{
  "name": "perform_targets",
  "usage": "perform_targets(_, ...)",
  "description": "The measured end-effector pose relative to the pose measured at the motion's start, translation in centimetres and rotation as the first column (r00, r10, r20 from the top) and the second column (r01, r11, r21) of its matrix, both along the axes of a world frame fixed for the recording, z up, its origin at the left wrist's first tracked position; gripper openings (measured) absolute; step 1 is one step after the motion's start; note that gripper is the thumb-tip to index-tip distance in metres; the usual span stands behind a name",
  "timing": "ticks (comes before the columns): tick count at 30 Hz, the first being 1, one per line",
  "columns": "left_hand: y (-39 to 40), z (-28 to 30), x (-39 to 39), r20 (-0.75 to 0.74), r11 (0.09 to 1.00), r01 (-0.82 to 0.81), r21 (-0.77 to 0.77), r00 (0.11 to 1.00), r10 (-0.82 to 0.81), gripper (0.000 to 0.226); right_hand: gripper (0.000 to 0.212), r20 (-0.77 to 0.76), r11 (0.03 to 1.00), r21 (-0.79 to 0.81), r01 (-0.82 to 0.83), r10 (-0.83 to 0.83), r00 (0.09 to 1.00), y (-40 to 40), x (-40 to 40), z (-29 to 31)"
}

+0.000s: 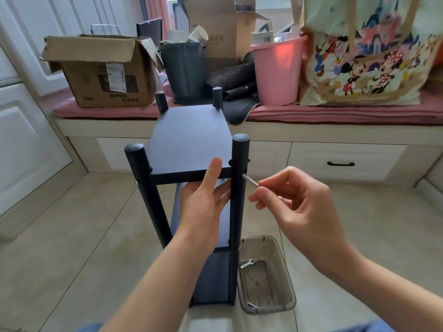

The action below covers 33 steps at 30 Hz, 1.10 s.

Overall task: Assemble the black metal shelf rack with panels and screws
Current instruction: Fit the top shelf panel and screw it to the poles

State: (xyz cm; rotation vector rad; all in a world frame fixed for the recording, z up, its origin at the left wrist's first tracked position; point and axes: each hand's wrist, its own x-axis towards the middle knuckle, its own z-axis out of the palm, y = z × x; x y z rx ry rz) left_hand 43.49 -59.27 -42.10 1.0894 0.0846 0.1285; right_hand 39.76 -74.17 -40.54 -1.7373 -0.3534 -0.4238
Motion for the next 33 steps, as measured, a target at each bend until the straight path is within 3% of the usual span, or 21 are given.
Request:
perform_targets(10, 0.5, 0.4, -0.2, -0.042, 1.0, 0.015, -0.017, 0.999, -0.015, 0.076, 0.017, 0.004, 0.999, 0.039, -0.012, 0.012, 1.0, -0.5, 0.9, -0.6)
perform_targets(33, 0.9, 0.1, -0.1, -0.051, 0.999, 0.047, 0.022, 0.998, -0.046, 0.078, 0.019, 0.034, 0.998, 0.03, -0.053, 0.052, 0.998, 0.1, 1.6, -0.5)
